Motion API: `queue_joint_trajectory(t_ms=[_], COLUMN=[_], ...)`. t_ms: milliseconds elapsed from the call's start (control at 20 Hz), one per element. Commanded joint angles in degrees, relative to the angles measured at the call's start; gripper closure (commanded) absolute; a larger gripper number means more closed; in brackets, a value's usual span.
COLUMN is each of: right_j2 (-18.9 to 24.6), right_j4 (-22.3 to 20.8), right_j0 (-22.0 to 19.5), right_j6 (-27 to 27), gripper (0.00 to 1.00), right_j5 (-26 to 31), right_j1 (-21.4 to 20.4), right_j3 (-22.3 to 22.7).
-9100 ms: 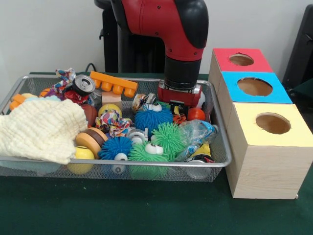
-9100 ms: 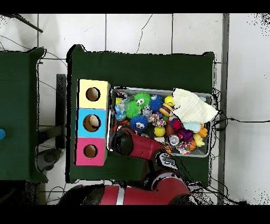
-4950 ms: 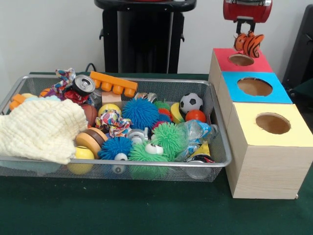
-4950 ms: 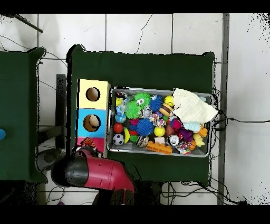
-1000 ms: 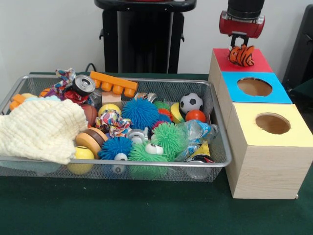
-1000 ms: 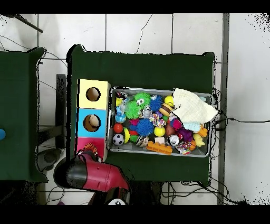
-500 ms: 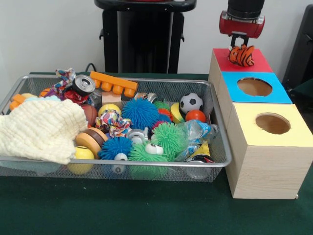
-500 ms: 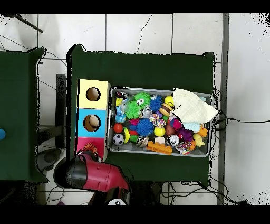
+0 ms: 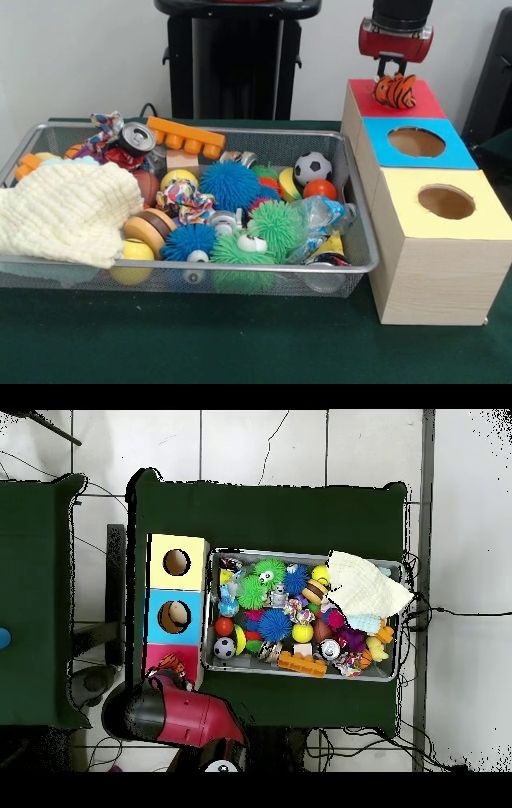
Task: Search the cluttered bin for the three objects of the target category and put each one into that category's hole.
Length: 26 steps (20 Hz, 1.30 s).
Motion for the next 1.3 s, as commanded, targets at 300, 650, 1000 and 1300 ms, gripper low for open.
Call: queue_joint_trajectory(t_ms=[300, 650, 1000, 1300], right_j2=[7.32, 6.82, 6.95, 7.51], right_j4=[2.13, 2.09, 2.36, 2.28], right_j0=[-1.18, -0.79, -1.58, -2.17], right_j6=[15.80, 15.10, 14.61, 14.19], gripper=[1.00, 1.00, 1.00, 1.00], right_j5=[-15.23, -14.00, -11.56, -11.16], right_j1=[15.62, 15.68, 12.71, 12.59], right_j3=[-2.06, -2.60, -1.32, -1.14])
